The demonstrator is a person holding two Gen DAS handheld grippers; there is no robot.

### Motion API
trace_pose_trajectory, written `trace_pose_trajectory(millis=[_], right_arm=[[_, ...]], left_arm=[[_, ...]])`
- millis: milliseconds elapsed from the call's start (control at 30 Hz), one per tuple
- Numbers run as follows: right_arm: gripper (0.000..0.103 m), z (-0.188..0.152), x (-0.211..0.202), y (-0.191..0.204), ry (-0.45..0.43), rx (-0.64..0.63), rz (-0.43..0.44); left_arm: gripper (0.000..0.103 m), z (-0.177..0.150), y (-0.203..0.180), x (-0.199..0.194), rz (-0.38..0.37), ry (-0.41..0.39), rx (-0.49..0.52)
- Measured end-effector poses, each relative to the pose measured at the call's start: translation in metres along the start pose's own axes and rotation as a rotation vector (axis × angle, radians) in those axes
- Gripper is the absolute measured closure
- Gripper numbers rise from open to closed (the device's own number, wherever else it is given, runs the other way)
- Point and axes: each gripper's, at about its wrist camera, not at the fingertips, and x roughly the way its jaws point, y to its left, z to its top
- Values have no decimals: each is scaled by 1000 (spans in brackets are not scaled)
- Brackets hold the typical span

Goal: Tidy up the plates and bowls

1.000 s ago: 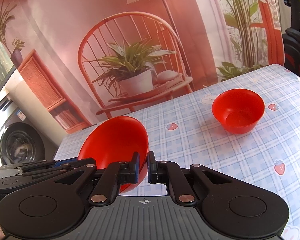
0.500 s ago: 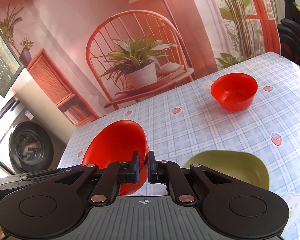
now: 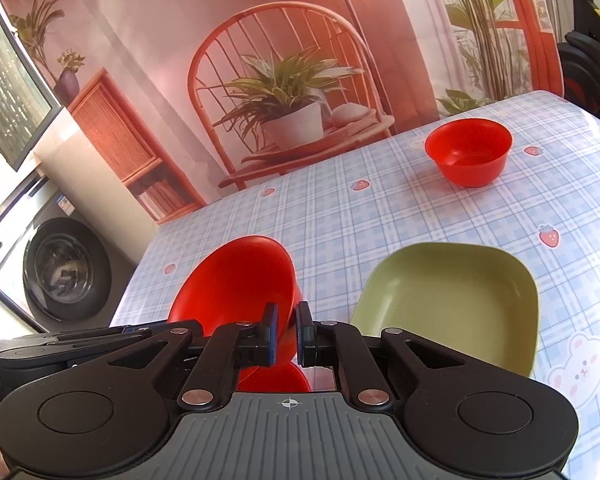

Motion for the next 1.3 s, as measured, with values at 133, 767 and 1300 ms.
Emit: trace_pose_trajectory(millis=[133, 767, 1300], right_arm=[[95, -7, -1, -3, 18, 1, -3], [95, -38, 3, -6, 104, 4, 31], [93, -49, 8, -8, 143, 10, 39]], left_arm=[[89, -7, 0, -1, -9, 6, -1], [89, -35, 9, -8, 15, 7, -81], [89, -50, 11, -3, 51, 35, -95]])
